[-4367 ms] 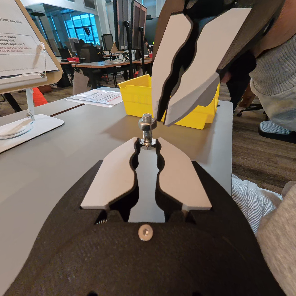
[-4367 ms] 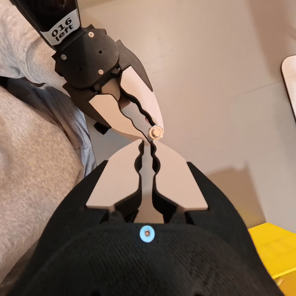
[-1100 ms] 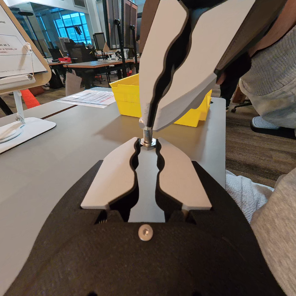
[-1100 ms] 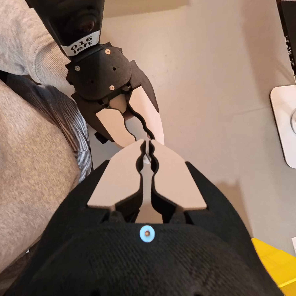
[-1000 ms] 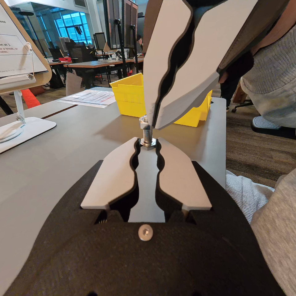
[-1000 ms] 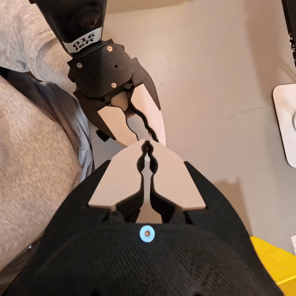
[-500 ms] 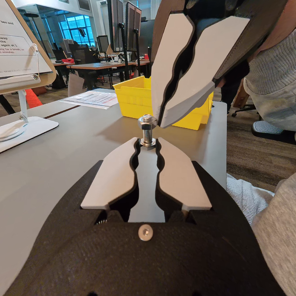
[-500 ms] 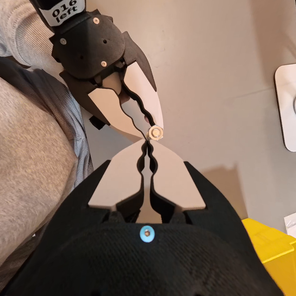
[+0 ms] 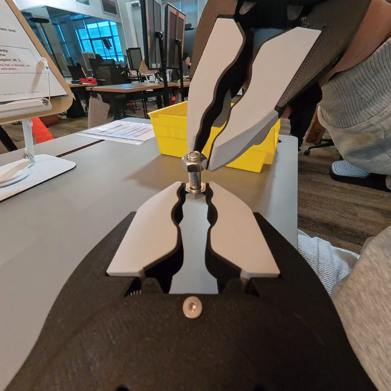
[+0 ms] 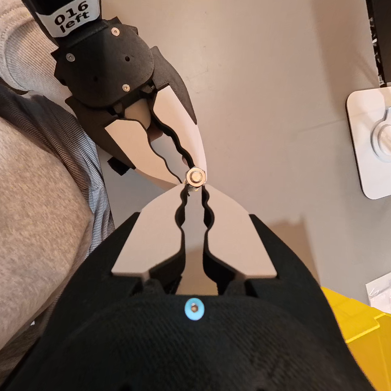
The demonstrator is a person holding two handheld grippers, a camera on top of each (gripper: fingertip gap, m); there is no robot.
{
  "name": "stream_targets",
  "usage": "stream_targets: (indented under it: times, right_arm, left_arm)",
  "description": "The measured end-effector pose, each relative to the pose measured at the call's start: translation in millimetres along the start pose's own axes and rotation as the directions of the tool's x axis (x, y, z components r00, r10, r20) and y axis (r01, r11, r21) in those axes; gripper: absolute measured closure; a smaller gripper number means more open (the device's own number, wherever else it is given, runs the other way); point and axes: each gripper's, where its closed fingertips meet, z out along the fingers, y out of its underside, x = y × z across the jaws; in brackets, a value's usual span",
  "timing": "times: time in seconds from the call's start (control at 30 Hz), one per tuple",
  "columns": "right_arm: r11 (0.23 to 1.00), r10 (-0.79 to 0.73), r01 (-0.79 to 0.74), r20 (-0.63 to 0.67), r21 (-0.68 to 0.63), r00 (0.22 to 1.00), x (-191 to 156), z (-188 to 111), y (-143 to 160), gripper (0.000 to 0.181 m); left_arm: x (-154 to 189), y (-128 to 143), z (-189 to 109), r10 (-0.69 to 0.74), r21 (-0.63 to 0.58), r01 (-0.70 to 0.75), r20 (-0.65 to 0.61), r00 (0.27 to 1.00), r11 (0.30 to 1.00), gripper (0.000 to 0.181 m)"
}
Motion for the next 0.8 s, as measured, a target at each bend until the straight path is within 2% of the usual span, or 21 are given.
stream_targets:
  times: [0.53, 0.8]
  right_arm:
    - [0.999, -0.014, 0.013, 0.038, 0.041, 0.999, -9, 5, -8, 0.153]
    - [0.997, -0.049, 0.047, 0.044, 0.055, 0.998, -16, 7, -14, 0.153]
  left_arm:
    - [6, 3, 2, 0.024, -0.016, -0.024, -0.018, 1.000, 1.000, 0.162]
    - [7, 4, 3, 0.034, -0.024, -0.034, -0.021, 0.999, 0.999, 0.162]
